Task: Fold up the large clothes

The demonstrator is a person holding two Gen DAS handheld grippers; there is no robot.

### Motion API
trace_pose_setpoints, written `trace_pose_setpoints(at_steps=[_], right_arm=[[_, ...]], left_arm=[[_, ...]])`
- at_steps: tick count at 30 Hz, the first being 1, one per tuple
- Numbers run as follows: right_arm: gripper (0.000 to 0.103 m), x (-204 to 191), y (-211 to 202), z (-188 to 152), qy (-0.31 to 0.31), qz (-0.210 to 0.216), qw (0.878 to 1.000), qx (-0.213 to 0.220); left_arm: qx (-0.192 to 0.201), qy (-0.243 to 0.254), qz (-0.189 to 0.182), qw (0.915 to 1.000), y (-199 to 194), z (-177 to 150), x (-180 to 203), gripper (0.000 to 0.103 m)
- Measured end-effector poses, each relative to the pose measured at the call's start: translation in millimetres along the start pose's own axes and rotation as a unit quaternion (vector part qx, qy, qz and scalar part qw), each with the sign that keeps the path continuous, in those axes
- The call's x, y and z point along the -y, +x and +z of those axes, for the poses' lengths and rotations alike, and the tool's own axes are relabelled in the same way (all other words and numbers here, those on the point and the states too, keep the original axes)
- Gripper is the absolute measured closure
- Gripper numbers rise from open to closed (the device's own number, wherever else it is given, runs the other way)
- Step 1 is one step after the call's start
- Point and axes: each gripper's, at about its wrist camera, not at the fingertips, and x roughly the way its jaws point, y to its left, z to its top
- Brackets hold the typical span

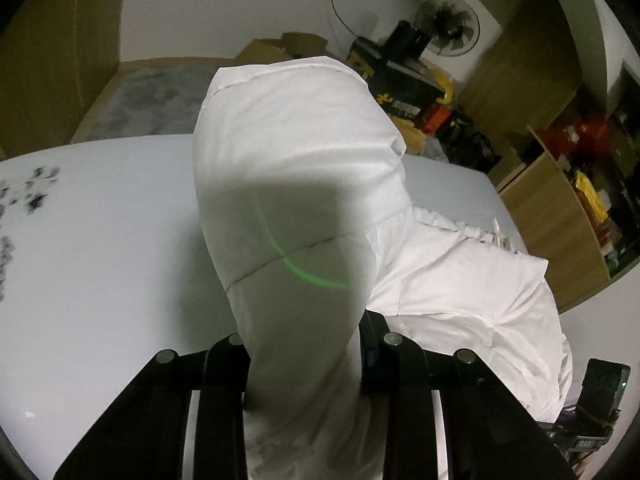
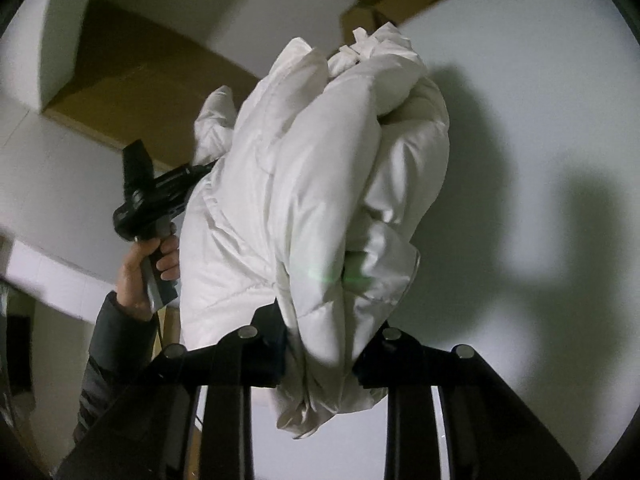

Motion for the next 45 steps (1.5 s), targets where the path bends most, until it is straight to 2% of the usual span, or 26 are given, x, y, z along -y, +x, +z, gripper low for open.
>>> trace_pose_setpoints(at_steps=[6,10,12,17,20,21,23,24,25,26,27,28,29,30,33,35,37,39,43,45], right_arm=[[0.077,-55,2,-37,-0.052,0.021,0.998,-0.019],[0.077,-69,8,-45,-0.074,0.03,0.996,-0.041],[0.077,-70,12,-52,-0.081,0.025,0.995,-0.048],[0.077,-50,21,-69,-0.071,-0.006,0.996,-0.057],[0.076,-41,30,-76,-0.062,-0.027,0.996,-0.054],[0.074,-50,36,-76,-0.064,-0.033,0.996,-0.055],[0.061,-50,41,-80,-0.065,-0.052,0.995,-0.056],[0.058,-54,42,-85,-0.07,-0.063,0.994,-0.053],[0.049,-58,41,-89,-0.082,-0.076,0.993,-0.051],[0.034,-73,44,-93,-0.088,-0.086,0.991,-0.049],[0.026,-84,43,-96,-0.096,-0.104,0.989,-0.039],[0.018,-91,39,-94,-0.103,-0.118,0.987,-0.021],[0.018,-95,30,-88,-0.113,-0.126,0.986,0.004],[0.018,-101,22,-85,-0.124,-0.133,0.983,0.025],[0.012,-122,-11,-85,-0.167,-0.159,0.968,0.097],[0.0,-151,-24,-94,-0.207,-0.16,0.954,0.145],[0.0,-157,-42,-100,-0.229,-0.149,0.947,0.171],[0.0,-167,-57,-109,-0.243,-0.133,0.943,0.183],[0.0,-189,-75,-144,-0.267,-0.1,0.937,0.203],[0.0,-195,-84,-165,-0.286,-0.1,0.93,0.206]], left_arm=[[0.02,0.0,0.028,0.9994,-78,-52,-26,0.074],[0.009,-0.015,0.032,0.9993,-98,-97,-50,0.074],[0.0,-0.02,0.03,0.9993,-98,-123,-61,0.074],[-0.026,-0.02,0.027,0.9991,-68,-162,-76,0.074],[-0.028,-0.009,0.028,0.9992,-56,-171,-73,0.073],[-0.025,-0.002,0.032,0.9992,-52,-170,-71,0.072],[-0.024,0.014,0.048,0.9985,-44,-168,-68,0.058],[-0.026,0.012,0.057,0.9979,-41,-169,-69,0.055],[-0.025,0.005,0.064,0.9977,-41,-172,-72,0.049],[-0.019,-0.014,0.074,0.997,-44,-173,-75,0.043],[-0.009,-0.028,0.081,0.9963,-49,-175,-76,0.04],[0.007,-0.036,0.09,0.9953,-57,-179,-76,0.028],[0.034,-0.038,0.111,0.9925,-72,-184,-74,0.019],[0.067,-0.032,0.136,0.9879,-91,-191,-69,0.019],[0.142,-0.02,0.173,0.9743,-149,-213,-42,0.019],[0.173,-0.012,0.169,0.9703,-183,-229,-22,0.018],[0.22,-0.002,0.162,0.962,-224,-248,6,0.015],[0.257,0.006,0.163,0.9527,-257,-267,36,0.0],[0.31,0.022,0.17,0.9351,-309,-306,80,0.0],[0.328,0.021,0.176,0.9277,-330,-328,98,0.0]])
